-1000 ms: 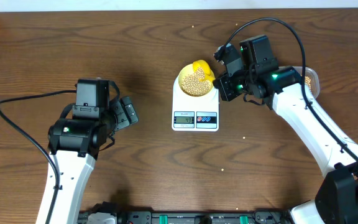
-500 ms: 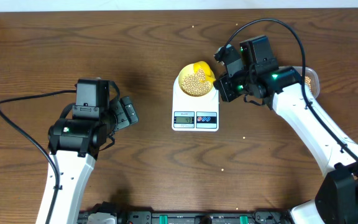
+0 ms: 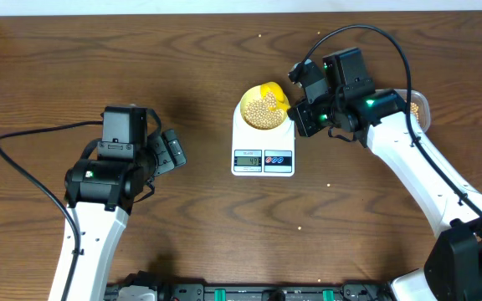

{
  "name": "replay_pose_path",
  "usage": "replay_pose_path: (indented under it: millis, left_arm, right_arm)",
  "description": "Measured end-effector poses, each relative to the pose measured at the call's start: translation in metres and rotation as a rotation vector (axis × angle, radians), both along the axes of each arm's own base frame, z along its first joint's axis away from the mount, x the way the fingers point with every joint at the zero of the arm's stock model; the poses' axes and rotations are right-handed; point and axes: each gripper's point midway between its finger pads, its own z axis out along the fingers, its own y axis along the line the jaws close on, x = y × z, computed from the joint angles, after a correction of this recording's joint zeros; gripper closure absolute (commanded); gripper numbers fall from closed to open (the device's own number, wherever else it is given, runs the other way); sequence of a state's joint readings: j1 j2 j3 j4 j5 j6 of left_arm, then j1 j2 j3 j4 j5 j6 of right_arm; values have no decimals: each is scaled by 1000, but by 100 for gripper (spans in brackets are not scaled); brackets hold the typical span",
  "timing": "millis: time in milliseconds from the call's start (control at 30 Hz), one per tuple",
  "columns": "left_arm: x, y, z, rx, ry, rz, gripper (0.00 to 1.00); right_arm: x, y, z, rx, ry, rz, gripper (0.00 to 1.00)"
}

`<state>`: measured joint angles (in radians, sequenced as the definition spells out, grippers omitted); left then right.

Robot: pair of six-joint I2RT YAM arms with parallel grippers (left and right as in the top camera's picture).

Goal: Scoop item into bowl and weigh 50g on scale
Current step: 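Shift the scoop slightly right over the bowl's right rim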

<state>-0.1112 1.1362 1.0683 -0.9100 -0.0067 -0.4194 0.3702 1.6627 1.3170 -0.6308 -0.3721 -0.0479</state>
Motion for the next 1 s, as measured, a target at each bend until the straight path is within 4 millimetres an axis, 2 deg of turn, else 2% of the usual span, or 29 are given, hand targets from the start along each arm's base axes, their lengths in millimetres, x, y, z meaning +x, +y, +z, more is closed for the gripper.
replay_pose_path:
  millis: [1000]
  left_arm:
    - [0,0,0,0,0,0,4]
  right_arm:
    - [0,-1,0,-9,-8,12,99]
